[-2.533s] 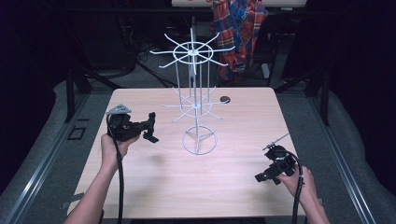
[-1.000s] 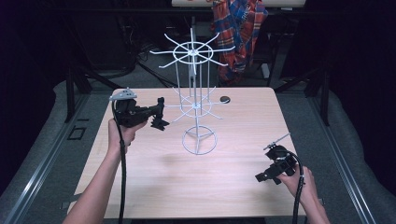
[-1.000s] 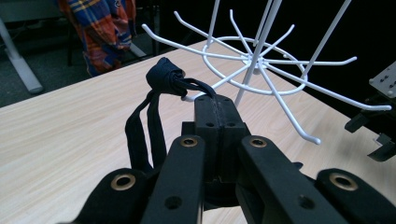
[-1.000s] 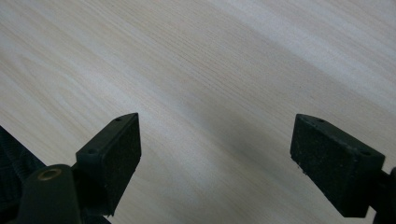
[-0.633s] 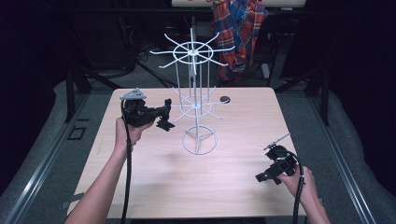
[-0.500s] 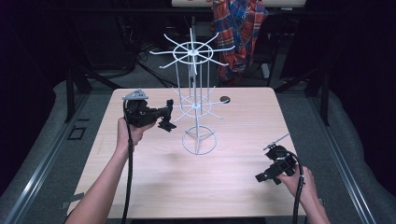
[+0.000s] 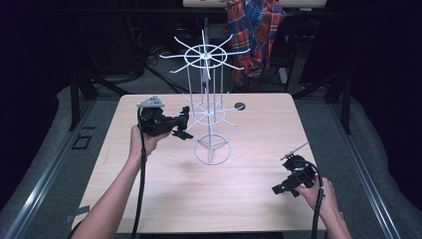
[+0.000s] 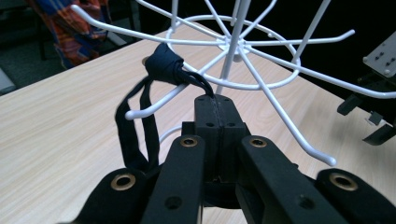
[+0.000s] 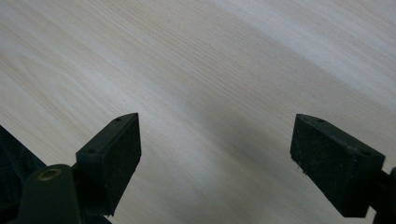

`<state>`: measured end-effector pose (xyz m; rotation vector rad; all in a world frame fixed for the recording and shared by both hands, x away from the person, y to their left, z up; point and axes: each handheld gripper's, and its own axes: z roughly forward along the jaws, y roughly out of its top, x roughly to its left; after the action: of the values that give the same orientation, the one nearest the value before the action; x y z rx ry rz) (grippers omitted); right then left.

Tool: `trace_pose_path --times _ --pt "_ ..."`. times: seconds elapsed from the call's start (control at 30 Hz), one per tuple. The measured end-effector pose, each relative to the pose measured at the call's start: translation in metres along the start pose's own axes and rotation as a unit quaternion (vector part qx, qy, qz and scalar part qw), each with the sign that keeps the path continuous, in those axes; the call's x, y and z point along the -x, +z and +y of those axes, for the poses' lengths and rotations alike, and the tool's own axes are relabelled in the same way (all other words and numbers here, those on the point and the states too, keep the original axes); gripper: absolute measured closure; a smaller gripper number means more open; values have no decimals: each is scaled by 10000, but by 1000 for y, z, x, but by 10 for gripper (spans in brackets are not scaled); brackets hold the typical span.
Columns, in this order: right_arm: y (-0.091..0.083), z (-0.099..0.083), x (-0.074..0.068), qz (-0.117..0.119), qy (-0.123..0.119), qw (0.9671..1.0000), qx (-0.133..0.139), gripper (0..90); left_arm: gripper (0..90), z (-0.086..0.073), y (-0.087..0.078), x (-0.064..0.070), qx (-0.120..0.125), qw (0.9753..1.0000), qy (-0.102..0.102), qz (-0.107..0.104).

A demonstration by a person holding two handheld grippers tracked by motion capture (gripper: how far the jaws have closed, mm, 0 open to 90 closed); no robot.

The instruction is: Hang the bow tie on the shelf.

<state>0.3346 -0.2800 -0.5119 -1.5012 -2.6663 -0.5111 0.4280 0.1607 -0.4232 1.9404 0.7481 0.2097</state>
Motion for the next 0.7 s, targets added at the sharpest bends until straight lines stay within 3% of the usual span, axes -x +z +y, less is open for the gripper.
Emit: trace_pose_path --times 0.1,0.27,0.57,0.6,0.7 --pt "0 1 0 1 -18 10000 -28 160 900 1 3 1 -35 10000 59 -55" --pt "0 0 0 27 13 10000 0 160 900 -1 7 2 -89 9999 -9 -84" --pt "1 0 -1 58 47 10000 33 160 900 -4 8 -1 -179 9998 -79 18" --pt "0 0 0 -44 -25 10000 -55 160 900 -4 8 -2 -194 9998 -74 55" --pt "-1 1 0 -66 -93 9999 -115 160 900 -6 8 -2 -241 9996 -113 67"
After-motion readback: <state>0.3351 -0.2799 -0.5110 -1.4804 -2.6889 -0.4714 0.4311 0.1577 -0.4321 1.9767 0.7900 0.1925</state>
